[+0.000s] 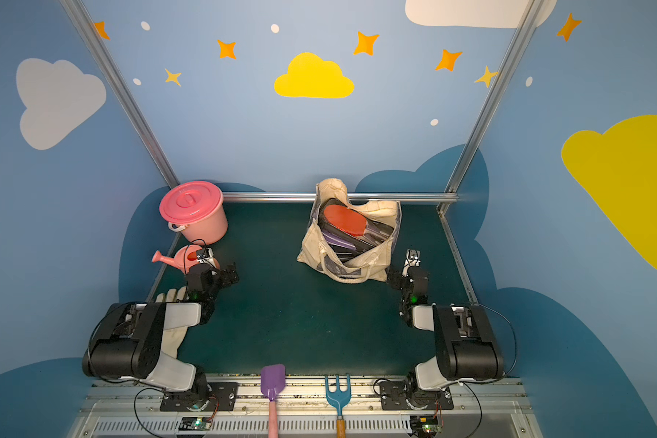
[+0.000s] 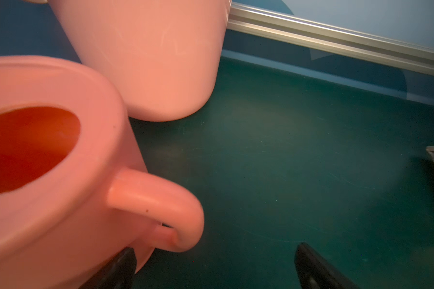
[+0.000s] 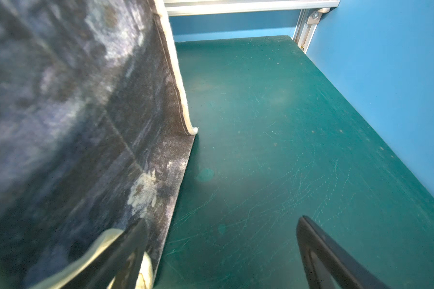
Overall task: Remove the ping pong set from the canvas bag
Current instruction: Move the canvas bag to the center of the board.
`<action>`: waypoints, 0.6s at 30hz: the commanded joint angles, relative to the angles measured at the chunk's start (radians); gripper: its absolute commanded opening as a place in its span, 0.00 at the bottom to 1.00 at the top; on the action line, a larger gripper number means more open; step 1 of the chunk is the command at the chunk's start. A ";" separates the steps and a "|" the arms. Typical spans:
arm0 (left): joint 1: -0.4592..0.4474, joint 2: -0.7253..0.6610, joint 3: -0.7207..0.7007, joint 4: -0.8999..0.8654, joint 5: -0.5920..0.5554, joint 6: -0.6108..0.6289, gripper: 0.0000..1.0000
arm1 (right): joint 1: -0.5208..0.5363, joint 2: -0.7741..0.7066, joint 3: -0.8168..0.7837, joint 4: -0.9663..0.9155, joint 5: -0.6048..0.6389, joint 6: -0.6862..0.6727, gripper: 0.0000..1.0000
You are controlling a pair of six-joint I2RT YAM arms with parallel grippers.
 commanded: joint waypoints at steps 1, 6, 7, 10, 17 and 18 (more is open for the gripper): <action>-0.017 -0.028 0.013 -0.009 -0.017 0.025 1.00 | 0.016 -0.030 0.018 -0.011 0.042 -0.010 0.92; -0.102 -0.175 0.192 -0.418 -0.152 0.009 1.00 | 0.088 -0.222 0.135 -0.380 0.169 -0.022 0.92; -0.125 -0.197 0.208 -0.444 -0.153 0.004 1.00 | 0.088 -0.265 0.195 -0.495 0.191 0.012 0.92; -0.188 -0.258 0.273 -0.542 -0.126 -0.027 1.00 | 0.091 -0.359 0.332 -0.757 0.216 0.059 0.92; -0.337 -0.348 0.488 -0.778 -0.091 -0.010 1.00 | 0.099 -0.485 0.538 -1.056 0.087 0.081 0.92; -0.355 -0.350 0.523 -0.799 -0.070 -0.010 1.00 | 0.100 -0.481 0.580 -1.098 0.054 0.086 0.92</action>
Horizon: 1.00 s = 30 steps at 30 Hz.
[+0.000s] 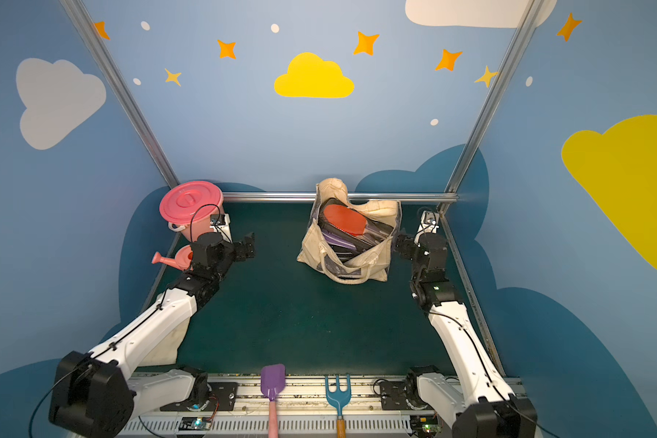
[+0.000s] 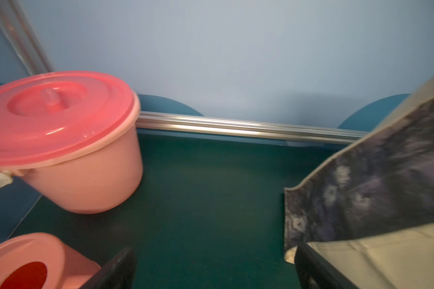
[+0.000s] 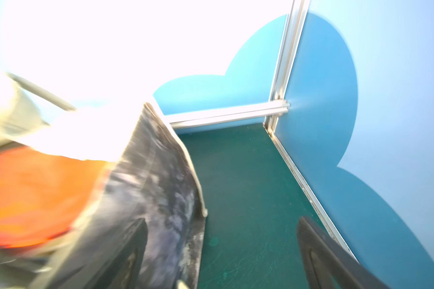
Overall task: Remove the ping pong set from the canvas bag
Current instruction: Move the canvas bag to the center of the board.
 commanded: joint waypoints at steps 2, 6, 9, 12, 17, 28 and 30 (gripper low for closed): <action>-0.063 -0.014 0.140 -0.183 0.079 0.002 1.00 | 0.007 0.022 0.148 -0.302 -0.147 0.043 0.92; -0.117 0.056 0.289 -0.231 0.186 -0.007 1.00 | 0.025 0.090 0.284 -0.393 -0.253 0.047 0.92; -0.150 0.141 0.404 -0.244 0.263 -0.014 1.00 | 0.036 0.159 0.358 -0.428 -0.256 0.041 0.92; -0.179 0.258 0.545 -0.292 0.291 -0.025 1.00 | 0.038 0.240 0.435 -0.473 -0.249 0.039 0.92; -0.207 0.460 0.745 -0.393 0.278 -0.023 1.00 | 0.047 0.349 0.519 -0.512 -0.242 0.039 0.92; -0.265 0.607 0.905 -0.390 0.382 -0.046 1.00 | 0.049 0.465 0.511 -0.495 -0.151 0.012 0.87; -0.268 0.632 0.931 -0.406 0.375 -0.049 1.00 | 0.047 0.478 0.511 -0.488 -0.151 0.010 0.75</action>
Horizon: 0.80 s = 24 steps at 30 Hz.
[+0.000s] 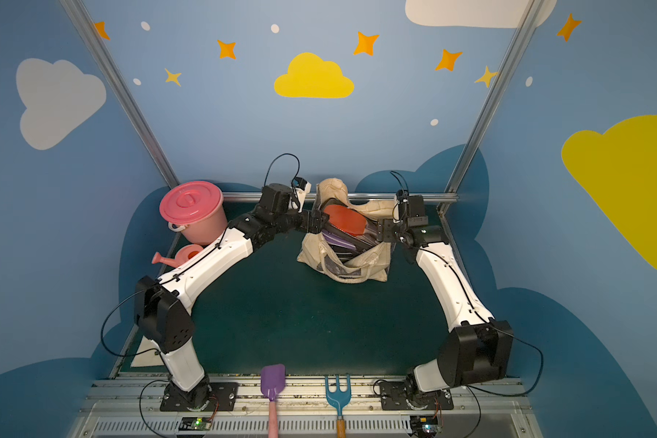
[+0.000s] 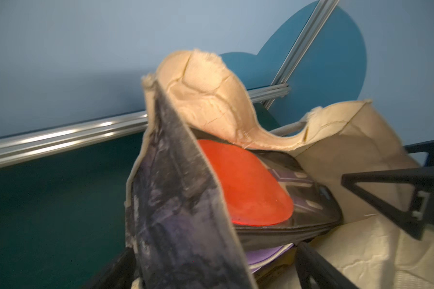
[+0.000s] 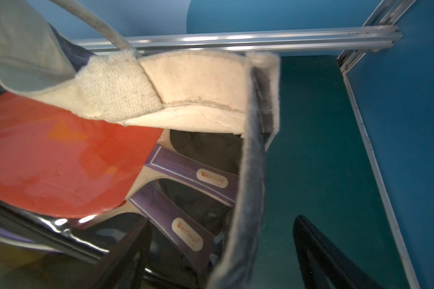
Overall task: Remove the ping pong set from the canvas bag
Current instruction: Move the canvas bag to the center of the board.
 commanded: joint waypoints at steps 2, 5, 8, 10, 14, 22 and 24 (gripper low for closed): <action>-0.006 0.045 0.085 -0.050 -0.003 -0.004 1.00 | 0.002 0.024 0.007 0.006 0.032 -0.013 0.53; -0.007 0.097 0.134 -0.121 -0.064 0.011 0.99 | 0.002 0.027 0.010 0.004 0.048 -0.021 0.26; -0.007 0.139 0.170 -0.189 -0.115 0.035 0.81 | -0.003 0.019 0.014 -0.003 0.079 -0.029 0.08; -0.007 0.148 0.179 -0.222 -0.152 0.039 0.66 | -0.008 0.010 0.019 -0.012 0.099 -0.035 0.00; -0.006 0.131 0.173 -0.251 -0.236 0.038 0.24 | -0.022 -0.024 0.017 -0.027 0.120 -0.042 0.00; 0.007 -0.028 0.042 -0.289 -0.405 0.085 0.04 | -0.061 -0.069 0.004 -0.039 0.113 -0.043 0.00; 0.023 -0.096 -0.026 -0.276 -0.423 0.083 0.04 | -0.061 -0.074 0.003 -0.042 0.093 -0.039 0.00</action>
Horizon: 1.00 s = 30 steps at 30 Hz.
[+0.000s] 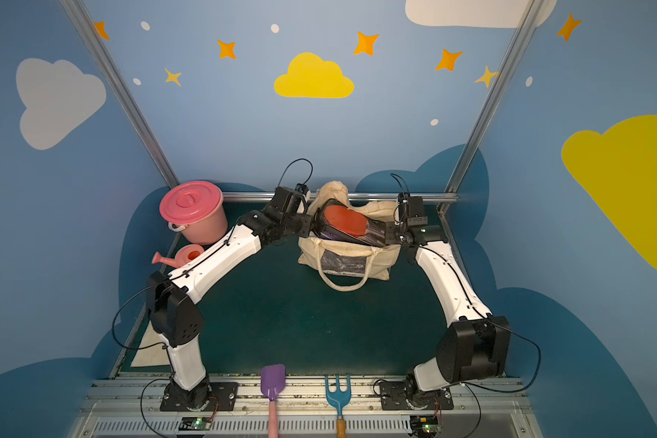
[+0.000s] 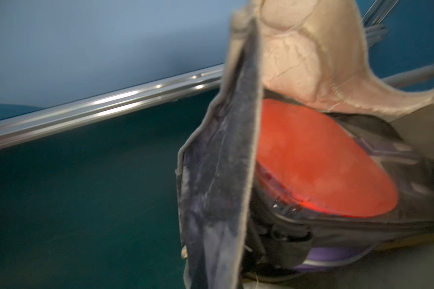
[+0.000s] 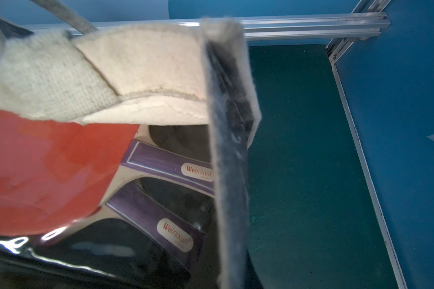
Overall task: Remove the ping pong set from the canvas bag
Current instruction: Move the canvas bag to the center of the board.
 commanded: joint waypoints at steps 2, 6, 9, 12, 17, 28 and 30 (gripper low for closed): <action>0.059 -0.190 -0.121 -0.028 -0.157 0.035 0.04 | -0.035 -0.088 0.008 -0.024 0.015 -0.027 0.00; 0.084 -0.320 -0.254 0.007 -0.151 0.035 0.04 | 0.002 -0.127 -0.025 -0.025 -0.064 -0.030 0.00; 0.092 -0.386 -0.303 0.002 -0.135 0.033 0.04 | 0.046 -0.168 -0.057 -0.031 -0.092 -0.022 0.00; 0.097 -0.423 -0.323 0.006 -0.091 0.044 0.42 | 0.096 -0.207 -0.093 -0.039 -0.122 -0.022 0.00; 0.115 -0.398 -0.301 0.050 0.036 0.062 1.00 | 0.194 -0.264 -0.163 -0.020 -0.128 -0.060 0.00; 0.141 -0.157 -0.054 0.018 0.285 0.098 1.00 | 0.220 -0.305 -0.210 -0.020 -0.119 -0.071 0.00; 0.142 -0.151 -0.044 0.027 0.297 0.093 1.00 | 0.219 -0.305 -0.214 -0.018 -0.116 -0.073 0.00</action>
